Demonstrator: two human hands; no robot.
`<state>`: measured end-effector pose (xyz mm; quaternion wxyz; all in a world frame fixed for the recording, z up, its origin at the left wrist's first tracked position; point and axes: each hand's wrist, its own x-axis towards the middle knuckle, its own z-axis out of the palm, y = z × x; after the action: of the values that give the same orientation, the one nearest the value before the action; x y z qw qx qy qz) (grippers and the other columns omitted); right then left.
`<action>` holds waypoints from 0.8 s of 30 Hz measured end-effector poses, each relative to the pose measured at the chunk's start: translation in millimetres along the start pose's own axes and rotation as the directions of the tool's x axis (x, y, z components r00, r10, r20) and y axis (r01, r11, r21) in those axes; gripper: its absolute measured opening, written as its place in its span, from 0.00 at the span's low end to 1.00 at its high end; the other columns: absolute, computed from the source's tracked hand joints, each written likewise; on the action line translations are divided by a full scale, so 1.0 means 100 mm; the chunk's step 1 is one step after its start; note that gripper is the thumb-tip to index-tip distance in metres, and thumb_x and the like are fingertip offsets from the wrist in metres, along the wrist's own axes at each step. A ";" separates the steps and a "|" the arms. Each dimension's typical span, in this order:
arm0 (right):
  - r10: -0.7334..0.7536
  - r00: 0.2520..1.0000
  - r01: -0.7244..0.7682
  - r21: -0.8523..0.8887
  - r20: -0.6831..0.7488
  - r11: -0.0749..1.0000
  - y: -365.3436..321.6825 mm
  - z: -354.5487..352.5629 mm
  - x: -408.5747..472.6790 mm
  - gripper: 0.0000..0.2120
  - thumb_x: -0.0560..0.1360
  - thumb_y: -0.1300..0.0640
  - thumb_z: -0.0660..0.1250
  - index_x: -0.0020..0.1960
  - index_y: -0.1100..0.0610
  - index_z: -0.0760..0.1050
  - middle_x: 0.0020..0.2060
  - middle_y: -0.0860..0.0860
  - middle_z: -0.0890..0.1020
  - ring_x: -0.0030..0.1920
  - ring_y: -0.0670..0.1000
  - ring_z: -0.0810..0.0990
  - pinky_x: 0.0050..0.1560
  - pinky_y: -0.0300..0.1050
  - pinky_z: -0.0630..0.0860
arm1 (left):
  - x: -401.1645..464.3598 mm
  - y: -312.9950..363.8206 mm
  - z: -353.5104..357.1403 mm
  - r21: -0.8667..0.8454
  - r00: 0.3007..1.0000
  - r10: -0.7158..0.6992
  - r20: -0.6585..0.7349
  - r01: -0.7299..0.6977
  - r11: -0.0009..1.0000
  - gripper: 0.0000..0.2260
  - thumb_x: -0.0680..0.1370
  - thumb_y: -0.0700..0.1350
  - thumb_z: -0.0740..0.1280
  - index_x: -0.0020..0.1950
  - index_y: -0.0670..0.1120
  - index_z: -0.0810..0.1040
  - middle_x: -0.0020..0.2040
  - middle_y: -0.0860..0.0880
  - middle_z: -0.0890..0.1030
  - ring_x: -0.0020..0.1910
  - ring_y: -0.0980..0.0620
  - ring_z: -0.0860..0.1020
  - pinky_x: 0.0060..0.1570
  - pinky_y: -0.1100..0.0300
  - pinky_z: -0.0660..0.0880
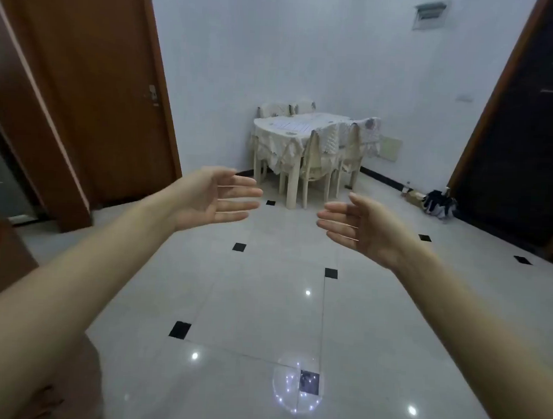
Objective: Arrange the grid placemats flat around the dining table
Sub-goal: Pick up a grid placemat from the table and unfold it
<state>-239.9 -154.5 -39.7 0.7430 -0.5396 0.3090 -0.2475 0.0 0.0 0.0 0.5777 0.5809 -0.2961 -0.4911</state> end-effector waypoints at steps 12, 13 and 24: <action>0.123 0.990 -0.119 -0.061 0.062 0.991 -0.02 -0.20 0.77 0.18 0.82 0.51 0.55 0.52 0.60 0.80 0.49 0.56 0.86 0.51 0.53 0.85 0.56 0.47 0.79 | 0.55 -0.08 -0.06 0.054 0.989 -0.135 -0.063 0.138 0.989 0.16 0.82 0.46 0.56 0.60 0.40 0.78 0.56 0.41 0.84 0.56 0.45 0.82 0.56 0.51 0.79; 0.129 0.989 -0.125 -0.059 0.068 0.990 0.00 -0.19 0.83 0.18 0.82 0.51 0.55 0.52 0.60 0.80 0.50 0.56 0.86 0.51 0.53 0.85 0.56 0.47 0.79 | 0.59 -0.07 -0.09 0.045 0.989 -0.128 -0.069 0.131 0.990 0.16 0.82 0.47 0.56 0.61 0.40 0.77 0.57 0.41 0.83 0.56 0.45 0.82 0.57 0.51 0.78; 0.204 0.976 -0.201 -0.052 0.071 0.978 0.26 0.00 1.60 0.17 0.82 0.52 0.55 0.53 0.60 0.80 0.49 0.55 0.86 0.49 0.52 0.86 0.51 0.44 0.81 | 1.17 -0.21 -0.67 -0.089 0.977 -0.156 -0.143 0.144 0.986 0.16 0.81 0.47 0.57 0.62 0.41 0.78 0.56 0.43 0.84 0.54 0.46 0.83 0.56 0.52 0.78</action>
<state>-129.5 -258.6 -95.6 0.7635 -0.5307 0.3393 -0.1428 96.9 -77.8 -56.7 0.5818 0.6139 -0.1878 -0.4994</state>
